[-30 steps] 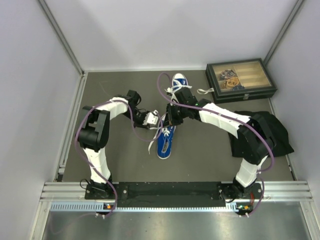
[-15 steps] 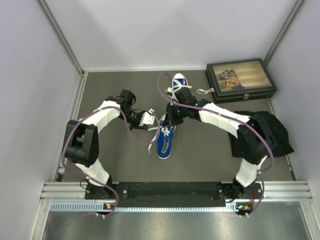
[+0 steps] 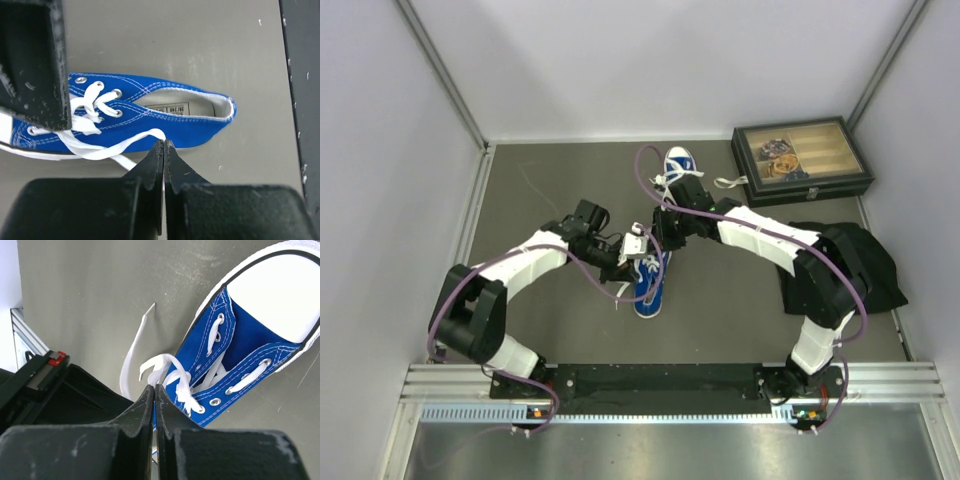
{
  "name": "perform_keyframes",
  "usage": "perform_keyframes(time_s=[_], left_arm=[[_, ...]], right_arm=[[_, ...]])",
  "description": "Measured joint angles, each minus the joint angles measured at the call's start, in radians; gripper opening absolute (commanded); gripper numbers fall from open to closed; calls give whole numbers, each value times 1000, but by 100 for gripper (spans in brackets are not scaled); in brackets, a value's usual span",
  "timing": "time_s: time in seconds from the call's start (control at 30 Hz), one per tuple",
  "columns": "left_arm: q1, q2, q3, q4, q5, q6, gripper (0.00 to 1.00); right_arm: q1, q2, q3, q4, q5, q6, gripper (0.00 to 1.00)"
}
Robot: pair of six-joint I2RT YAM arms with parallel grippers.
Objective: Tie the shoes
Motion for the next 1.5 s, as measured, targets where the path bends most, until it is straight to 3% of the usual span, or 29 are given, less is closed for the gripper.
perform_keyframes(time_s=[0.23, 0.53, 0.73, 0.9, 1.07, 1.5], left_arm=[[-9, -84, -154, 341, -13, -324, 0], [-24, -60, -166, 594, -47, -524, 0], [-28, -34, -188, 629, -93, -568, 0], [-28, -34, -195, 632, -125, -568, 0], [-28, -22, -197, 638, -146, -567, 0], [-28, 10, -197, 652, -166, -564, 0]], right_arm=[[16, 13, 27, 2, -1, 6, 0], [19, 16, 32, 2, -10, 15, 0], [19, 16, 32, 0, -7, 15, 0], [15, 18, 42, -8, -11, 13, 21], [-7, 19, 53, -21, -25, 11, 31], [-56, 34, 79, -121, -30, -18, 29]])
